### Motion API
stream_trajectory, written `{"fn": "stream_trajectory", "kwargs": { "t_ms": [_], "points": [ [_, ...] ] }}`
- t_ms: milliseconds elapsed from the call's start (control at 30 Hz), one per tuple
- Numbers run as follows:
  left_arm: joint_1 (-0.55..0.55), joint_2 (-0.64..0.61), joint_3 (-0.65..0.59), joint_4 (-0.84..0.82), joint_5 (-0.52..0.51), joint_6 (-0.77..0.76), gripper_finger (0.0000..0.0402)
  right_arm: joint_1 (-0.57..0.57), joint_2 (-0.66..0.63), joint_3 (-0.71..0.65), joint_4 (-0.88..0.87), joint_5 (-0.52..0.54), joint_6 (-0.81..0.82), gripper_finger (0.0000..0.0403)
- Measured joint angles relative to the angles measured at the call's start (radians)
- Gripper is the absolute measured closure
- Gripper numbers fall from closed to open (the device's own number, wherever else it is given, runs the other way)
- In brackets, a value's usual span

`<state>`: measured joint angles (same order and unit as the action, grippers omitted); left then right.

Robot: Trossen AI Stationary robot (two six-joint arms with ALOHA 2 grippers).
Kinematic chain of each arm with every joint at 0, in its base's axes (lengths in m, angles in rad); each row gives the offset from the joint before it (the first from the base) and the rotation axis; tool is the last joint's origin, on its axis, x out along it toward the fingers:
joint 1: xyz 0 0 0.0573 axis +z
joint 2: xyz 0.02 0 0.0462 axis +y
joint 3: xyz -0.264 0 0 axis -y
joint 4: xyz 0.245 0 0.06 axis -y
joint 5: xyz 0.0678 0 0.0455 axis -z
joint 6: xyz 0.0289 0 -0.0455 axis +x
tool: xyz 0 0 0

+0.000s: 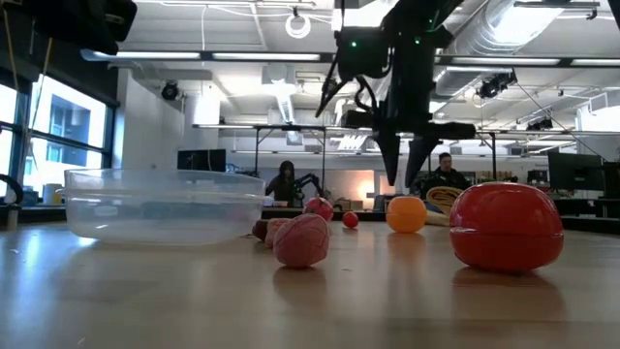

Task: Pick and placing Produce into tupperware
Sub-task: Put the orange into the transparent container

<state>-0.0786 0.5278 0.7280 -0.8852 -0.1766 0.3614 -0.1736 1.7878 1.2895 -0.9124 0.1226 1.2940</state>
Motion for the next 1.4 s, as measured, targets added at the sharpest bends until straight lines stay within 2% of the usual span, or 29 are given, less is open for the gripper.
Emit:
{"fn": "stream_trajectory", "kwargs": {
  "t_ms": [100, 300, 433, 633, 767, 1400],
  "points": [
    [0.000, 0.000, 0.000, 0.000, 0.000, 0.000, 0.0399, 0.011, 0.000, -0.019, 0.005, 0.000, 0.071, 0.0306],
    [0.000, 0.000, 0.000, 0.000, 0.000, 0.000, 0.0399, 0.025, 0.000, -0.030, 0.038, 0.046, 0.059, 0.0298],
    [0.000, 0.000, 0.000, 0.000, 0.000, 0.000, 0.0399, 0.052, 0.000, -0.030, 0.033, 0.110, 0.051, 0.0263],
    [0.000, 0.000, 0.000, 0.000, 0.000, 0.000, 0.0399, 0.084, 0.000, -0.030, 0.004, 0.121, 0.056, 0.0195],
    [0.000, 0.000, 0.000, 0.000, 0.000, 0.000, 0.0399, 0.091, 0.000, -0.030, -0.023, 0.133, 0.061, 0.0172],
    [0.000, 0.000, 0.000, 0.000, 0.000, 0.000, 0.0399, 0.109, 0.027, -0.029, 0.000, 0.158, 0.061, 0.0166]
  ]
}}
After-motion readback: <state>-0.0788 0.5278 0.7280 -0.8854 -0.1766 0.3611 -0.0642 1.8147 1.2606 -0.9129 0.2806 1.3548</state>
